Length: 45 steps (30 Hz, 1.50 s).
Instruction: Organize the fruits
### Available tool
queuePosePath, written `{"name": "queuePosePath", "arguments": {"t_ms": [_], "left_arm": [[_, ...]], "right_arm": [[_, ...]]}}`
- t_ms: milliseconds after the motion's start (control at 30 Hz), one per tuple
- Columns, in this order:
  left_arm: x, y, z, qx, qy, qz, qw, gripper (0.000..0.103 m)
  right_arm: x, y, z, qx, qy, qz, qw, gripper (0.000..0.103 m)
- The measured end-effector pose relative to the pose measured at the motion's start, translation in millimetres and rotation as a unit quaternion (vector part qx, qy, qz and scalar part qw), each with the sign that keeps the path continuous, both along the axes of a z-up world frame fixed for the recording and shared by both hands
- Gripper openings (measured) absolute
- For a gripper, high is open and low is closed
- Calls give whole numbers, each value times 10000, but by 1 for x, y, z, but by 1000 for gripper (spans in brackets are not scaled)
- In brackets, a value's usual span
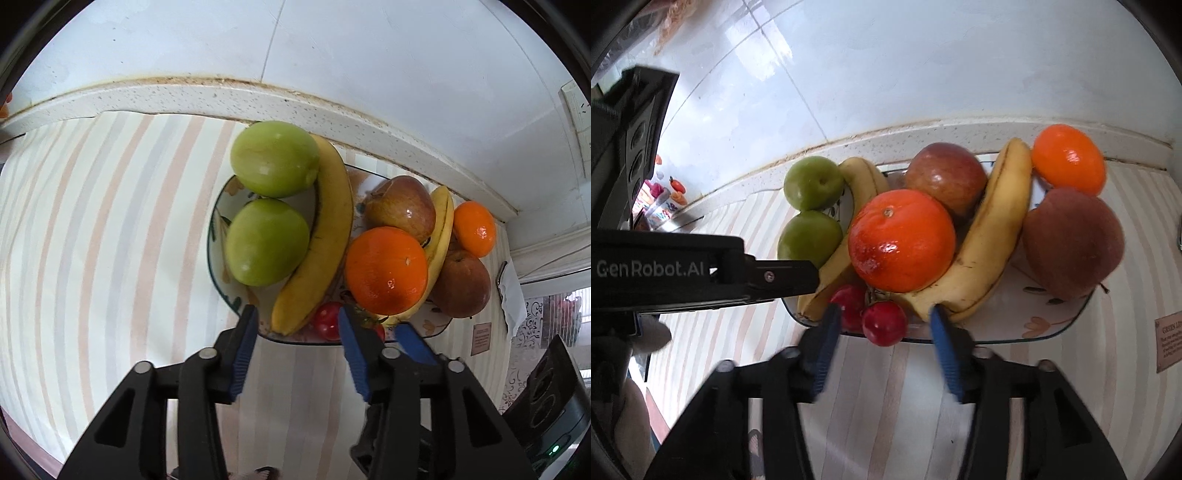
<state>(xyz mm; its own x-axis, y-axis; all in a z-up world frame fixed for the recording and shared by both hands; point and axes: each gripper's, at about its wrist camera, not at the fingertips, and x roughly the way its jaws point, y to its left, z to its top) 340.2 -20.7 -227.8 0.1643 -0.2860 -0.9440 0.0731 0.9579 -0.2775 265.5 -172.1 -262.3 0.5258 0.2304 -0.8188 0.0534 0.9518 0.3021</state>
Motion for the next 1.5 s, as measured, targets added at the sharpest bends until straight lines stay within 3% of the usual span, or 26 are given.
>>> {"name": "queuePosePath", "arguments": {"t_ms": [67, 200, 333, 533, 767, 1033, 1500], "left_arm": [[-2, 3, 4, 40, -71, -5, 10000, 53], [-11, 8, 20, 433, -462, -106, 9979, 73], [-27, 8, 30, 785, -657, -278, 9944, 86], [-56, 2, 45, 1157, -931, -439, 9879, 98], [-80, -7, 64, 1246, -1173, -504, 9840, 98], [-103, -14, 100, 1191, -1383, -548, 9817, 98], [-172, -10, 221, 1238, -1998, -489, 9708, 98]], "right_arm": [[-1, -4, 4, 2, 35, -96, 9999, 63], [-12, -19, 19, -114, 173, -417, 9989, 83], [-24, -39, 31, -261, 438, -748, 9959, 92], [-44, -61, 53, -678, 681, -1045, 9899, 95], [-64, -65, 83, -1125, 569, -1037, 9866, 96], [-85, -68, 120, -1034, 428, -1061, 9880, 97], [-159, -46, 249, -915, 144, -707, 9932, 97]]}}
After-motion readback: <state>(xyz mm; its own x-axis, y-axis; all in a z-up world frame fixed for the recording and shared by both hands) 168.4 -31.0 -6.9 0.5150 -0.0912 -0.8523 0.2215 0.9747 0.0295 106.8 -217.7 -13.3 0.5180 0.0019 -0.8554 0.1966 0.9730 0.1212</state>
